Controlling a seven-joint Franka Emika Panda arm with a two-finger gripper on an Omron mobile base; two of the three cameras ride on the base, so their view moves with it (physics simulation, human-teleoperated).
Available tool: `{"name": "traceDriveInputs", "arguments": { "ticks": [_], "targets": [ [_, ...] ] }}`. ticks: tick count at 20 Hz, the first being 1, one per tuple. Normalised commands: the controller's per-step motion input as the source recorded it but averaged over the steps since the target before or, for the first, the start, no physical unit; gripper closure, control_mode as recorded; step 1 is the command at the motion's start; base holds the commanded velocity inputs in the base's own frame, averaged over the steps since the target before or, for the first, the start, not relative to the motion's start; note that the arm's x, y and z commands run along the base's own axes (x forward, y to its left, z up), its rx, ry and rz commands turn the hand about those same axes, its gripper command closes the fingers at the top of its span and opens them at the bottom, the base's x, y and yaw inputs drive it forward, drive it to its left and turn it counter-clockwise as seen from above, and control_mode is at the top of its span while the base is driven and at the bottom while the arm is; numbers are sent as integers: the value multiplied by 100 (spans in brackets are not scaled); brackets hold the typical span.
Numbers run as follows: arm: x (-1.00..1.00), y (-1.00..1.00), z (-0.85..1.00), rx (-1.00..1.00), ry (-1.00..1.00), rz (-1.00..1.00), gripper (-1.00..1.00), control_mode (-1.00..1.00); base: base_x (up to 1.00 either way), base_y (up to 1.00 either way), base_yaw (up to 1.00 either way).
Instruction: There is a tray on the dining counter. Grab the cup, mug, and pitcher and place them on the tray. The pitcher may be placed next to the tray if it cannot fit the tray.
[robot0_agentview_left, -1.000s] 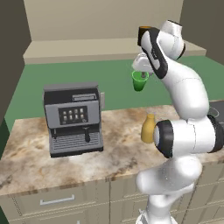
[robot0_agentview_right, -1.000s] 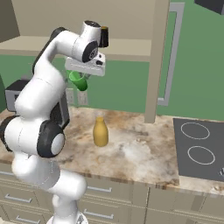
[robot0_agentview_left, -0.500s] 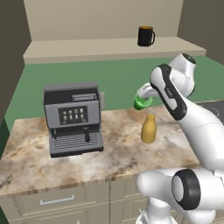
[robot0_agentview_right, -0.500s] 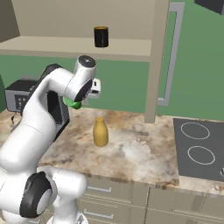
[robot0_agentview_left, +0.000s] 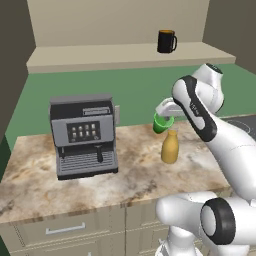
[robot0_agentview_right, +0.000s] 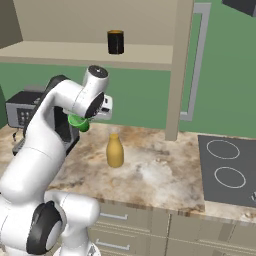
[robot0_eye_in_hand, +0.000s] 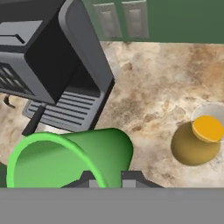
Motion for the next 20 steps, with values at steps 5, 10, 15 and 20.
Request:
{"name": "traceDriveInputs", "arguments": {
  "ticks": [5, 10, 15, 20],
  "targets": [
    [-24, 0, 6, 1, 25, 0, 100, -100, 0, 0, 0],
    [-15, -2, 0, 0, 15, 0, 100, -100, 0, 0, 0],
    [-11, -2, 2, 0, 13, 0, 100, -100, 0, 0, 0],
    [-13, 0, 0, 0, 1, 0, 100, -100, 0, 0, 0]
  ]
}}
